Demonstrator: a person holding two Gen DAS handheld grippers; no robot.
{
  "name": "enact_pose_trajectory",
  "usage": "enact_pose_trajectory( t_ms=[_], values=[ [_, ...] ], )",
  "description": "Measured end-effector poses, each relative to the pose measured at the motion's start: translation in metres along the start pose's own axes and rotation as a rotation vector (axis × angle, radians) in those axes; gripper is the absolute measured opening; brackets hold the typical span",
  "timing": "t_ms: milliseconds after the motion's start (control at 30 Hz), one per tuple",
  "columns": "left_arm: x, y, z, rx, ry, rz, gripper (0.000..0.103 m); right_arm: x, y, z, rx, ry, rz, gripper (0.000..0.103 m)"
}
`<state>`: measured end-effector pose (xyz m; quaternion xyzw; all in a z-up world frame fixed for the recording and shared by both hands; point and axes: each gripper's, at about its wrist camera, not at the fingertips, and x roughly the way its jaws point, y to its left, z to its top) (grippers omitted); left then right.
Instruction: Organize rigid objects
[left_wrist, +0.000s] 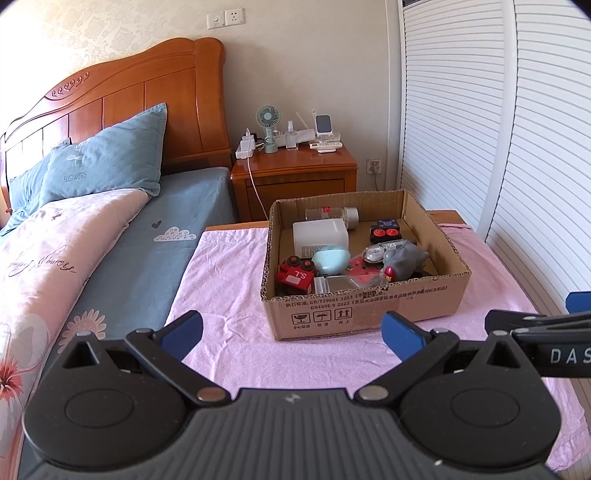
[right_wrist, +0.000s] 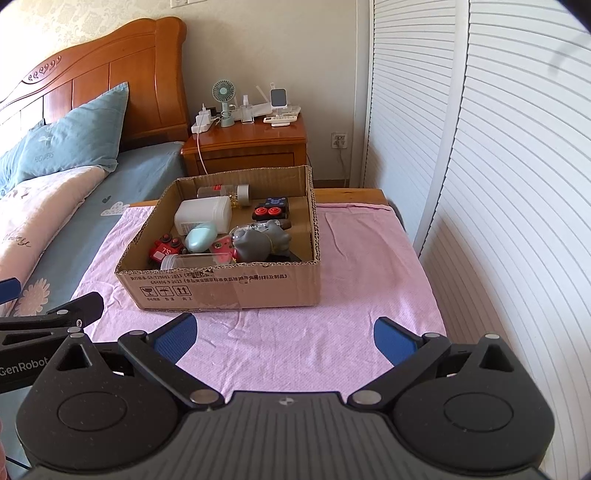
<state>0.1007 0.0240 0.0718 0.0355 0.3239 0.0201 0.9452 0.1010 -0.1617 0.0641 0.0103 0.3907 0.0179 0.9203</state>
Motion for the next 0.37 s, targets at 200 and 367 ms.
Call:
enact_pose_trajectory(
  t_ms=[200,367],
  values=[
    [-0.0003,-0.0007,0.0003,0.000,0.001,0.000,0.102,0.0002,-0.0006,-0.0005,0.000,0.000,0.001,0.103],
    [-0.0013,-0.0025,-0.0003,0.002,0.003,0.006,0.102,0.0006,-0.0025,-0.0021,0.001,0.002,0.004,0.103]
  ],
)
